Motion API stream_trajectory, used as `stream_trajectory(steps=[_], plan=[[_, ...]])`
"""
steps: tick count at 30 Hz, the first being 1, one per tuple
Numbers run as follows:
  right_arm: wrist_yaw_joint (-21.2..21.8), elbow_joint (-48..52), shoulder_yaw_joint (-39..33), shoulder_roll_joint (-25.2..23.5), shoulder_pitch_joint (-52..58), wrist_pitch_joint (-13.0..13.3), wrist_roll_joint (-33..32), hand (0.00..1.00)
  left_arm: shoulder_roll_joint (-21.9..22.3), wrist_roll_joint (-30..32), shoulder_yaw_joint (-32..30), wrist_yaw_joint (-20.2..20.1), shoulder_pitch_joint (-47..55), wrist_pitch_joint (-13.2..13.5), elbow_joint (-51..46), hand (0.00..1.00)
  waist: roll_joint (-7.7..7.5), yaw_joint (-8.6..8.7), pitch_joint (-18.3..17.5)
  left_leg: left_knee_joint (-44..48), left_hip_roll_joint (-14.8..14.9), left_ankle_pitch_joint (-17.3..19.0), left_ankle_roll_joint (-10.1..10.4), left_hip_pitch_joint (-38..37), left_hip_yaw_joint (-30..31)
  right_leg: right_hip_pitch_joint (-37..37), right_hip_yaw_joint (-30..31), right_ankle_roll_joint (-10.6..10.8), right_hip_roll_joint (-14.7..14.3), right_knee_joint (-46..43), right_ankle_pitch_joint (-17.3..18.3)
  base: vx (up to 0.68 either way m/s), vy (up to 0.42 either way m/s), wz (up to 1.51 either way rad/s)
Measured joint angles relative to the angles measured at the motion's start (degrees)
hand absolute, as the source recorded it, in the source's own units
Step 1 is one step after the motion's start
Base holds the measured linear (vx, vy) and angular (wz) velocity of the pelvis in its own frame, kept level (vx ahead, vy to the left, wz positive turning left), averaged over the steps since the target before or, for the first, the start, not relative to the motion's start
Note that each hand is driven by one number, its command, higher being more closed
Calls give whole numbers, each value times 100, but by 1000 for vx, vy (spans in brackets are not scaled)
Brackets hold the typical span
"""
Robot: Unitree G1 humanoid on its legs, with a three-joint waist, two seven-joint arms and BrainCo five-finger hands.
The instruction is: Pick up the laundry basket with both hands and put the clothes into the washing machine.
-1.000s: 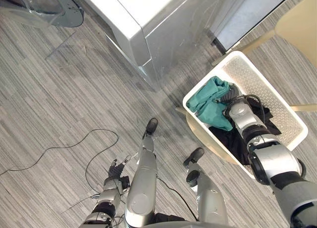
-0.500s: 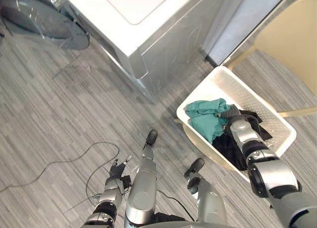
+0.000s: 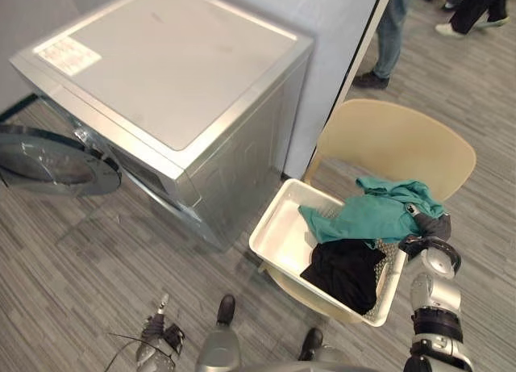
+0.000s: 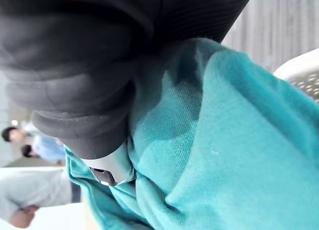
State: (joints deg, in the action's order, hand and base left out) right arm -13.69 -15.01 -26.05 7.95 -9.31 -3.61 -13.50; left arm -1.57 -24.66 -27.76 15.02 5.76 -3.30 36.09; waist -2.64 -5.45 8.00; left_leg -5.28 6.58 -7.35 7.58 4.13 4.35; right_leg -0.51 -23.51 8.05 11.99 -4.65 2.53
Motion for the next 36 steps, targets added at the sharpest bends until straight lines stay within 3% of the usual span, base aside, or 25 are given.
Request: stream_trajectory(steps=[4,7,12,14,16,20,29,36], plan=[[8,770,-6,-271,230,80,2,100,237,-118,-442,511,96,339,-2150,0,190,31,-373,1,99,156,-11,-139,-180,164,119,-44,-190,327,-167,1,-20,-21],[17,1120,14,-313,229,102,5,100,243,66,-417,736,-17,493,-3016,0,274,56,-465,1,103,160,-15,-223,-311,250,224,-45,-227,513,-306,-24,-7,-23],[45,1682,397,-310,198,151,-13,100,211,920,66,937,-279,570,-4312,0,328,141,-527,1,126,218,-49,-469,-592,399,495,-61,-293,719,-475,-40,-4,-27],[145,1953,531,-292,153,286,-71,100,62,1188,582,880,-494,646,-4583,0,378,160,-585,1,121,243,-54,-566,-717,440,640,-76,-298,809,-559,-68,5,-32],[159,1998,663,-274,-103,329,-188,100,-109,1279,1008,843,-671,653,-4677,0,420,195,-618,0,125,256,-47,-616,-848,438,772,-67,-310,883,-629,-67,5,-34],[170,2029,928,-73,-667,389,-500,100,-450,1428,1879,351,-1118,663,-4653,0,467,333,-650,-1,128,257,-47,-698,-970,427,923,-98,-317,890,-690,-49,0,-19],[145,2094,1624,226,-1632,538,-620,100,-452,1414,3646,-436,-2207,422,-3335,0,499,524,-671,-10,139,258,-45,-804,-1199,405,1161,-95,-333,884,-772,-31,-4,-14],[148,2095,2195,13,-1667,540,-667,100,-434,1429,4305,-497,-3152,325,-2855,0,500,667,-672,-17,139,257,-46,-819,-1271,330,1288,-100,-336,874,-811,-35,-6,-9]])
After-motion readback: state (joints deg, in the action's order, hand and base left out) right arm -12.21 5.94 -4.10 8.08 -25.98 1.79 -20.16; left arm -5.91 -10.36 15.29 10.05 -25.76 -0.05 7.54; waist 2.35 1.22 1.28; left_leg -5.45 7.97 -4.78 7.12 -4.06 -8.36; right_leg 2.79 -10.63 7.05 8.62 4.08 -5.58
